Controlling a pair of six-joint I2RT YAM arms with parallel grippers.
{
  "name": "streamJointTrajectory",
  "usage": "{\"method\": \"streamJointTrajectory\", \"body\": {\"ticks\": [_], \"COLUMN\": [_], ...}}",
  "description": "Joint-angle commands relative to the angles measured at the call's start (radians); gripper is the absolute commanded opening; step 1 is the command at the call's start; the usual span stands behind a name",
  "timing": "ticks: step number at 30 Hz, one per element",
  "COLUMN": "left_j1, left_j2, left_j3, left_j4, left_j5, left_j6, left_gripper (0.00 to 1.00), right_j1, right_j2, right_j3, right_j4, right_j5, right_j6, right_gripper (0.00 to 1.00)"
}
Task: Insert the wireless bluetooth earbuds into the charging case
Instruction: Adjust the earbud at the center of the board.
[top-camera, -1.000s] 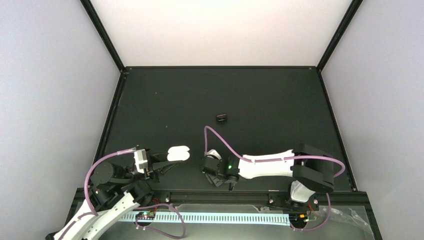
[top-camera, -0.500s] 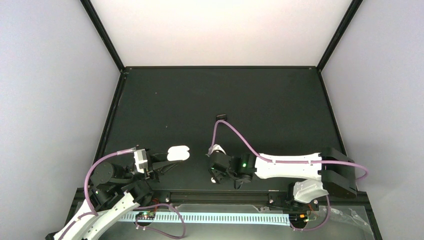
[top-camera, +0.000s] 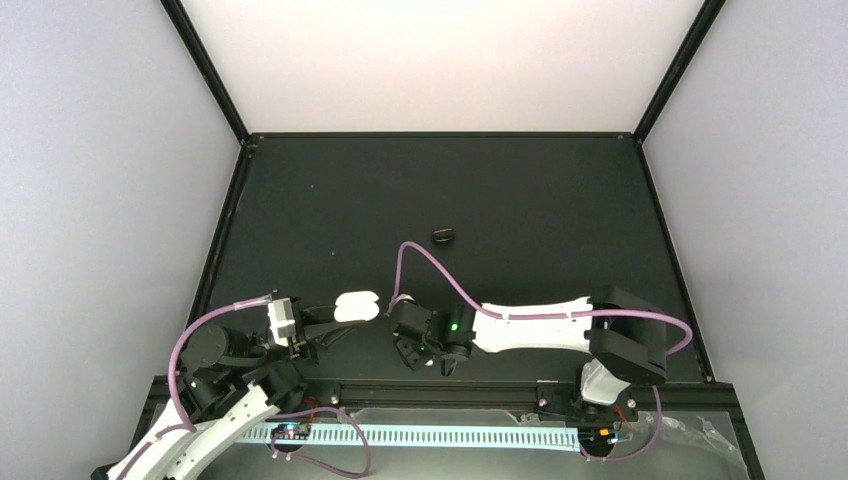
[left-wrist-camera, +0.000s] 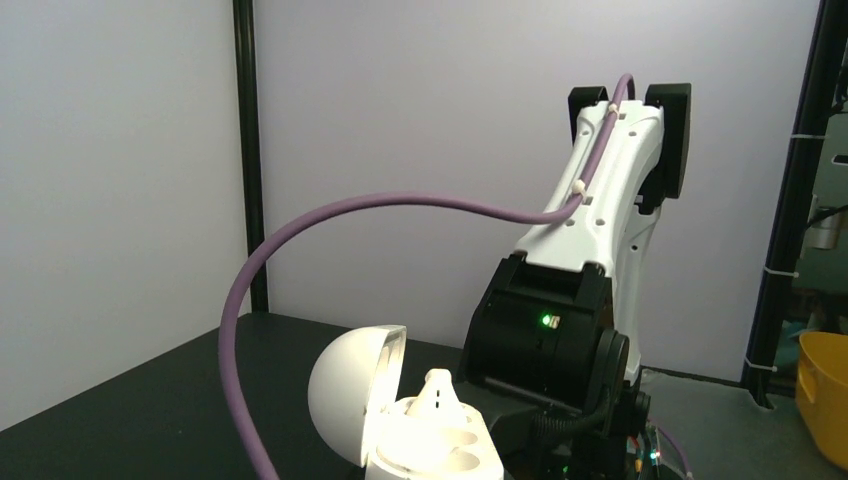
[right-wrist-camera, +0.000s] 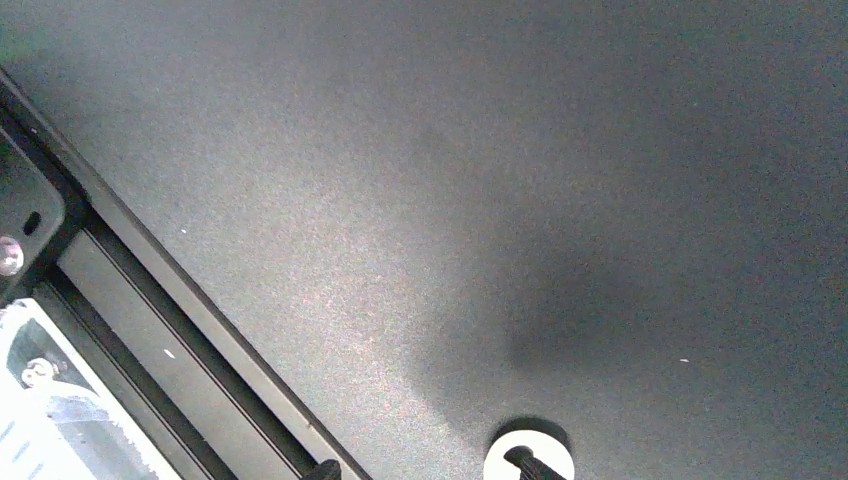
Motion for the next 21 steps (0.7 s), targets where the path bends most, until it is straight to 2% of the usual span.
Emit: {"method": "streamJointTrajectory", "body": {"ticks": [1, 21], "left_j1": [-0.003, -0.003], "left_j2": [-0.020, -0.019], "left_j3": [0.005, 0.003], "left_j4": [0.006, 0.008], "left_j5": [-0.007, -0.008], "left_j6": [0.009, 0.007], "left_gripper": [0.01, 0.01], "right_j1": [0.005, -0.001], "right_j2": [0.036, 0.059], "right_j3": [0.013, -0.074], "right_j4": [0.005, -0.025], "right_j5": [-0.027, 0.060], "right_j6": [0.011, 0.087], "right_gripper": [0.46, 0.39]}}
